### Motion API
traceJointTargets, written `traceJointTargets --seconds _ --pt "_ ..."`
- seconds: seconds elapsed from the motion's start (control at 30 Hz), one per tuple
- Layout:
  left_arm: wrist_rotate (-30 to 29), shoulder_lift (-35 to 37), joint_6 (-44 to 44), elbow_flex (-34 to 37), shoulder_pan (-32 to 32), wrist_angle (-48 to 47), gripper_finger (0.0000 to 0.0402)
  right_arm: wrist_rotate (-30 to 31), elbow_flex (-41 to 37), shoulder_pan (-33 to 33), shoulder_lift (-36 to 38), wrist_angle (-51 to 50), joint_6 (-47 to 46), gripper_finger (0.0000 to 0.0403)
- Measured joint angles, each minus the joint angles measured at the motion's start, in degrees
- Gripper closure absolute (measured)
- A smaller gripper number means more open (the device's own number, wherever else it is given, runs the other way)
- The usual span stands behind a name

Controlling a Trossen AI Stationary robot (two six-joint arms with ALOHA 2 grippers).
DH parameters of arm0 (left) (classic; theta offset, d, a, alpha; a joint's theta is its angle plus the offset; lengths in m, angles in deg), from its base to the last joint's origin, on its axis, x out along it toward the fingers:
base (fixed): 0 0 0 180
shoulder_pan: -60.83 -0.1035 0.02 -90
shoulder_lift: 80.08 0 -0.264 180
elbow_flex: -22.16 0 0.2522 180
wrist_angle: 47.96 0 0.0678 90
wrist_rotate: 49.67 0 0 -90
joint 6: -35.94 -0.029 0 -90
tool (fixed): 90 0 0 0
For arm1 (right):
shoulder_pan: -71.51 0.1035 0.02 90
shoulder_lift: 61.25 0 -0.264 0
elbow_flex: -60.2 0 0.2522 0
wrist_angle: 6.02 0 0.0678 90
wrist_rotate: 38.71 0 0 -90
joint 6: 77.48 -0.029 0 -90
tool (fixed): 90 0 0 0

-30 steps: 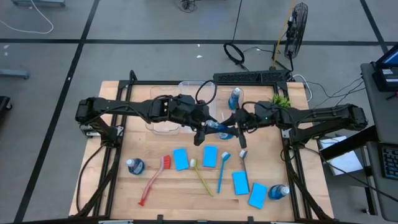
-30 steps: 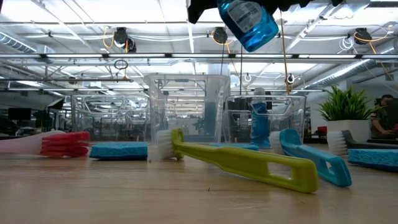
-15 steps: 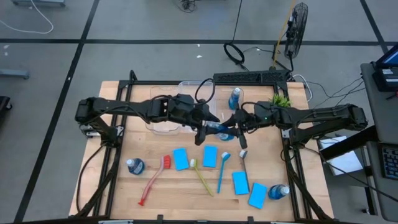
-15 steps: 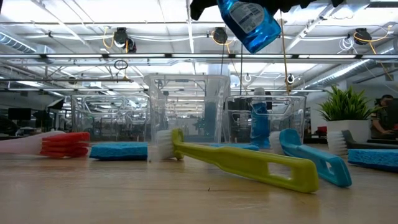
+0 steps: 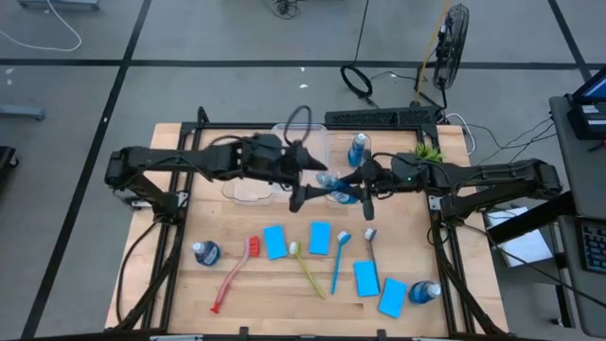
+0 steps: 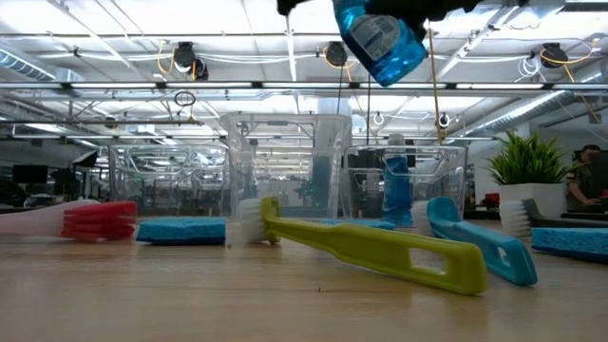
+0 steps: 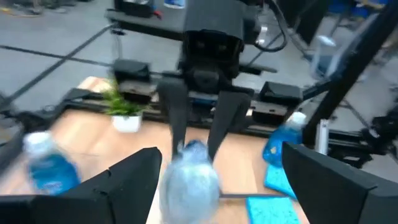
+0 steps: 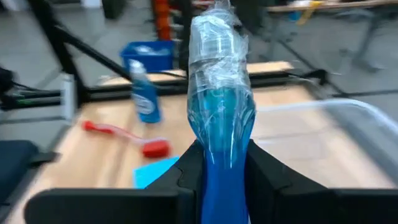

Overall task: Pick & Place Kitchen Sink Supplies
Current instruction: Put the blue dishwashing liquid into the right transparent bin

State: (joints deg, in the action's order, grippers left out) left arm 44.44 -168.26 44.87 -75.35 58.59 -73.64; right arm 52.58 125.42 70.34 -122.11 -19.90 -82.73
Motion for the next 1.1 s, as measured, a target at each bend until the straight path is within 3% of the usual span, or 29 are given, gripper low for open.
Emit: traceJointTargets --seconds 0.17,0.37,0.6,0.8,1.1 --pt "-3.9 3.69 -1.47 0.03 0.02 -2.64 0.0073 9.73 -0.62 -0.02 2.66 -1.0 0.39 0.0336" --pt "-4.25 5.4 -1.32 0.03 0.47 -6.11 0.0089 19.4 -6.79 -0.04 5.71 2.31 -2.18 0.0336" --pt "-4.25 5.4 -1.05 0.07 0.55 -10.1 0.01 28.75 -20.37 -0.04 7.94 22.85 -4.66 0.0337" --pt "-4.24 5.4 -0.83 0.07 0.55 -11.02 0.0092 30.72 -32.01 -0.04 5.57 45.48 -5.54 0.0333" --pt "-4.25 5.4 -2.63 0.07 0.38 -10.92 0.0076 31.87 -38.4 -0.82 -1.96 58.88 -5.65 0.0332"
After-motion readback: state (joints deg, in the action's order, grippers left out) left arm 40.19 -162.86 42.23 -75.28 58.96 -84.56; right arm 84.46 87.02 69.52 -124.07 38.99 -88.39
